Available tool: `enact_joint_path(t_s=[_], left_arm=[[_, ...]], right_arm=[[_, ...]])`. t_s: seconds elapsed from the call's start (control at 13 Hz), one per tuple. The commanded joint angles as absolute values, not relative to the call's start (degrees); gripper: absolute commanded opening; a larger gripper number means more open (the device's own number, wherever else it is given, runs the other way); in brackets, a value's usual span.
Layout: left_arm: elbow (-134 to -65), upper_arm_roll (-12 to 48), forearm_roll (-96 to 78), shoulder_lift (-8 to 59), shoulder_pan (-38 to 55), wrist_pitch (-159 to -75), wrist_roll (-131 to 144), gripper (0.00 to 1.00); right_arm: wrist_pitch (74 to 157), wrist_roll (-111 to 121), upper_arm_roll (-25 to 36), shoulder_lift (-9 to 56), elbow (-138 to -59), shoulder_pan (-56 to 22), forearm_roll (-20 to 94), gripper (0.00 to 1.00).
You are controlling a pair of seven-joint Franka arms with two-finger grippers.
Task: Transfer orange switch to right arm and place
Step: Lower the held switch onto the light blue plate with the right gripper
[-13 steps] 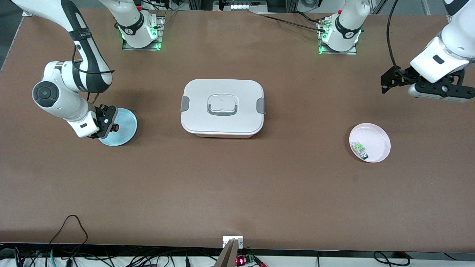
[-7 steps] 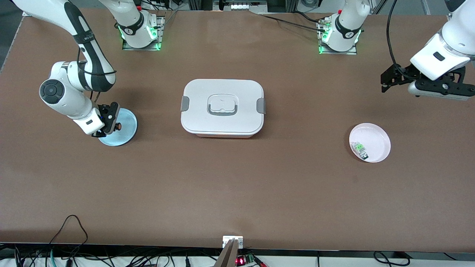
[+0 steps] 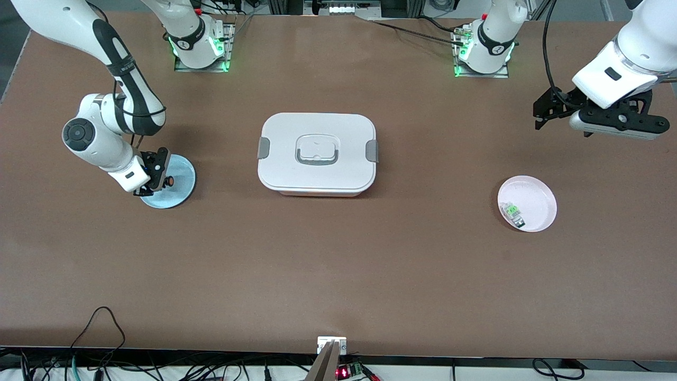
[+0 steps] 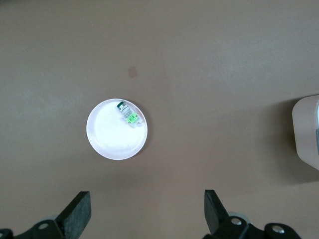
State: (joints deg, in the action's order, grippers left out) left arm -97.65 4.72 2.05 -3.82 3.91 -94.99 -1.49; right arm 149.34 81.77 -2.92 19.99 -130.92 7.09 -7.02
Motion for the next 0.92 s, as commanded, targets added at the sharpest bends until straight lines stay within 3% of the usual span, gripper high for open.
enact_joint_path(t_s=[0.0,0.15,0.31,0.38,0.84], left_arm=[[-96.5,4.8,2.6,-3.6,3.8,-93.9,-1.1,1.00],[-96.5,4.8,2.6,-3.6,3.8,-93.8,-1.1,1.00],[-96.5,4.8,2.6,-3.6,3.8,-93.8,-1.1,1.00],[-96.5,4.8,2.6,-3.6,3.8,-93.8,-1.1,1.00],[-96.4,4.8,2.6,-3.6,3.8,-93.0,-1.1,1.00]], right_arm=[[152.5,82.1,-3.3,21.0,-132.1,7.7,-7.4,0.16],[153.3,82.1,-3.3,21.0,-132.8,7.7,-7.4,0.21],[152.5,81.7,-3.3,20.5,-132.8,7.7,-7.3,0.46],[151.1,81.7,-3.3,19.9,-132.7,7.7,-7.0,0.99],[137.1,69.1,-3.8,12.2,-130.8,7.6,-1.5,1.00]])
